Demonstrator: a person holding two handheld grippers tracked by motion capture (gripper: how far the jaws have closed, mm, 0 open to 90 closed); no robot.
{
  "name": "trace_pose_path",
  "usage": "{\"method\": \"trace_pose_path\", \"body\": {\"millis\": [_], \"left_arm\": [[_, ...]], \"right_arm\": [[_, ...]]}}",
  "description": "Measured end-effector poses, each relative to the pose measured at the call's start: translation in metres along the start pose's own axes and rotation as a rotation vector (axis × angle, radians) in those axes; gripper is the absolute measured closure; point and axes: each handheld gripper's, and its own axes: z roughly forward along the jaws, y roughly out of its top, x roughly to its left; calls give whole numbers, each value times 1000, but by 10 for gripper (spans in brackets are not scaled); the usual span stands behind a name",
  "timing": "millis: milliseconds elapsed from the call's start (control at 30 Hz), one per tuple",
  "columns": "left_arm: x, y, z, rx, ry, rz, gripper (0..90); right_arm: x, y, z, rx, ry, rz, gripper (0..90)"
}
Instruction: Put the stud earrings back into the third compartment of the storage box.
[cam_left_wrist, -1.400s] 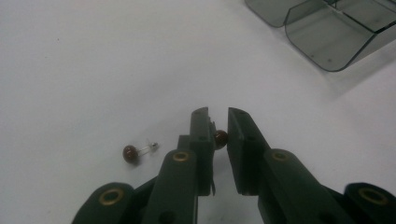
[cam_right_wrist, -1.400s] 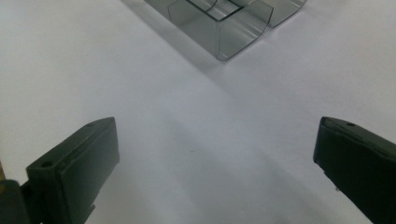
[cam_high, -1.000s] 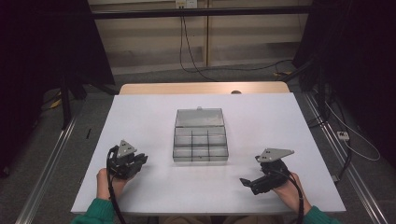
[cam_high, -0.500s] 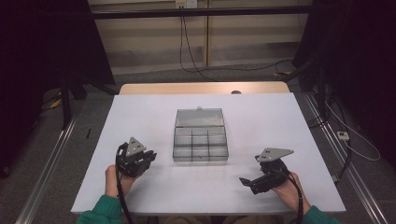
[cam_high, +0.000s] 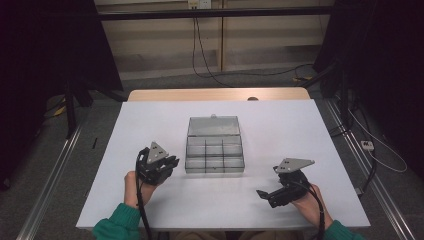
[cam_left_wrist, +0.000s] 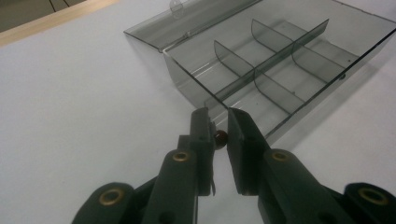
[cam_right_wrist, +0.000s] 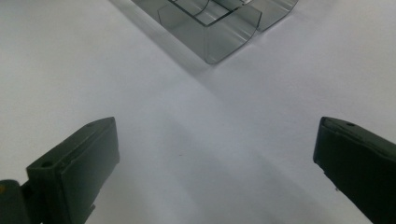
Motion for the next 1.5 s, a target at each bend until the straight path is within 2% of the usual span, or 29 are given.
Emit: {"method": "trace_pose_path", "body": {"millis": [367,533,700,1033,1367,1500], "left_arm": [[-7,14,7,-27,-20,5,811],[-11,22,9,-42,-27,19,810],[-14,30,15,-67,-37,6,810],[-27,42,37,-56,-69,41,810],[-33,51,38,-77,-80,43,810],[-37,57,46,-76,-85,51,810]], "right_arm": [[-2,0,0,-3,3,12,3],[-2,0,-1,0,-9,-6,3],[-1,1,-3,-13,-12,2,3],[0,2,-1,-7,-2,-2,3],[0,2,-5,-21,-19,-5,3],[1,1,-4,-22,-14,-4,3]]}}
